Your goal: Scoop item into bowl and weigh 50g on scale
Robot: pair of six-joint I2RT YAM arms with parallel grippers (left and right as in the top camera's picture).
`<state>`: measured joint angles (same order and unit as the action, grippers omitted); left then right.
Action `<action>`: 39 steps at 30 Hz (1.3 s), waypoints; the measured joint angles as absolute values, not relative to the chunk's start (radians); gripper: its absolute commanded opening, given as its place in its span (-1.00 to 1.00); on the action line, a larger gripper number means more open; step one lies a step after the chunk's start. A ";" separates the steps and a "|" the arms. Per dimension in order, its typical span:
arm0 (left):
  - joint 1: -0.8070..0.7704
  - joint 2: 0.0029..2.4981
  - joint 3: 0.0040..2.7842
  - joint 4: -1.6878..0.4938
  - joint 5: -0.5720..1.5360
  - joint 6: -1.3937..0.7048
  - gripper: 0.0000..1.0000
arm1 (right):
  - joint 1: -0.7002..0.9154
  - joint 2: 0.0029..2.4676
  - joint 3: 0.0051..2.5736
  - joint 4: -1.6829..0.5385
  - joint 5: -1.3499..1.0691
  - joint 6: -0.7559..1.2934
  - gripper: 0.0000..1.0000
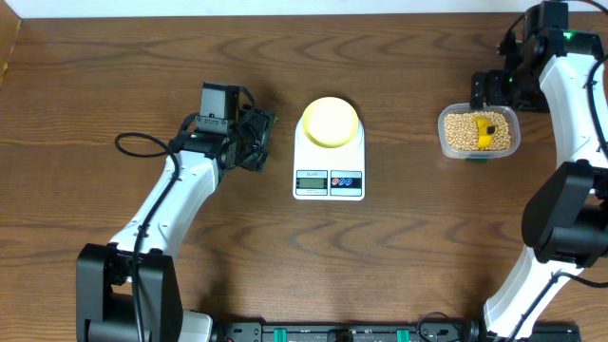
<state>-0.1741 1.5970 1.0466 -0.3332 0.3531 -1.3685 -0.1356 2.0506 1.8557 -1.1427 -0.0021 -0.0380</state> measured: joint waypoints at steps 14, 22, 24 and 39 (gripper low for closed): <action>-0.174 1.597 1.047 -0.333 0.353 -1.369 0.78 | -0.136 2.051 1.856 -1.142 0.001 -0.038 0.98; -0.174 1.597 1.047 -0.288 0.352 -1.369 0.88 | -0.136 2.051 1.856 -1.142 0.001 -0.038 0.98; -0.174 1.597 1.047 -0.274 0.339 -1.368 0.87 | -0.136 2.051 1.856 -1.142 0.001 -0.038 0.99; -0.174 1.597 1.047 -0.175 0.341 -0.782 -0.86 | -0.136 2.051 1.856 -1.141 0.001 -0.038 0.98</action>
